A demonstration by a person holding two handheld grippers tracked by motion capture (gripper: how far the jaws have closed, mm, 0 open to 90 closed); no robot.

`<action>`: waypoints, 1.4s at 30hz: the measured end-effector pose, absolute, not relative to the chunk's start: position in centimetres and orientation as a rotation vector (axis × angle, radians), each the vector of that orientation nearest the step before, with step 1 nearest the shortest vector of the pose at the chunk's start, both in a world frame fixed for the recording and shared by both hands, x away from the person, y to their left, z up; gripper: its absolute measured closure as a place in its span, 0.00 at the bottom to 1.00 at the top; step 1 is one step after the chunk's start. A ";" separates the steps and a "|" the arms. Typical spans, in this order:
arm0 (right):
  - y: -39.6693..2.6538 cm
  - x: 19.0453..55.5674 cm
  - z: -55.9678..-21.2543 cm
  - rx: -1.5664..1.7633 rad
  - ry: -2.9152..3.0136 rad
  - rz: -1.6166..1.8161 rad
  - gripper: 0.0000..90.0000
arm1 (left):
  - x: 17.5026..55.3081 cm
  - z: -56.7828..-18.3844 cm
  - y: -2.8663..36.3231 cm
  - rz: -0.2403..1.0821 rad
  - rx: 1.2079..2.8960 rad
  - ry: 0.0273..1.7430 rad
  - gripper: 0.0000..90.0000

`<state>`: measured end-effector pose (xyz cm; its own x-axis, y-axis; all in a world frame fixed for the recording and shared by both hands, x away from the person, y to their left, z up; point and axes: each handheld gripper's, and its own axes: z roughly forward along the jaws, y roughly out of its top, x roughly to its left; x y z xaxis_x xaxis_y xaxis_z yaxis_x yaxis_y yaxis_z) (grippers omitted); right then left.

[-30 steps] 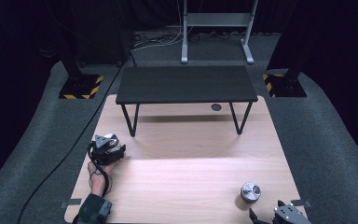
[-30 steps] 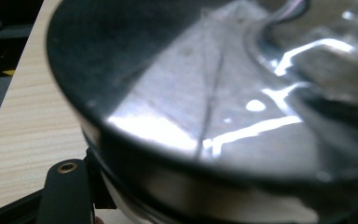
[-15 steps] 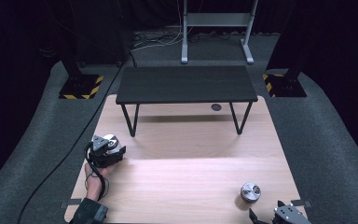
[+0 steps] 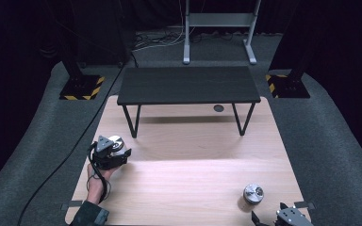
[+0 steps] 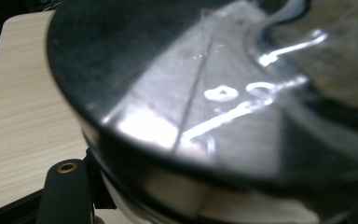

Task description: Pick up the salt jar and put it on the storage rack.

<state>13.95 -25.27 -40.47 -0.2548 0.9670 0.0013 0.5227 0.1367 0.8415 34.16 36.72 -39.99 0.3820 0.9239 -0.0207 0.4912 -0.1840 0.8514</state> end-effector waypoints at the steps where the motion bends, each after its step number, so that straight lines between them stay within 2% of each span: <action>1: -25.3 14.0 -40.5 1.429 1.853 1.014 0.00 | 34.3 -39.7 36.5 0.666 1.832 1.218 0.34; 42: -25.2 13.6 -40.1 1.412 1.851 1.019 0.00 | 37.6 -35.4 33.4 0.594 1.884 1.025 0.34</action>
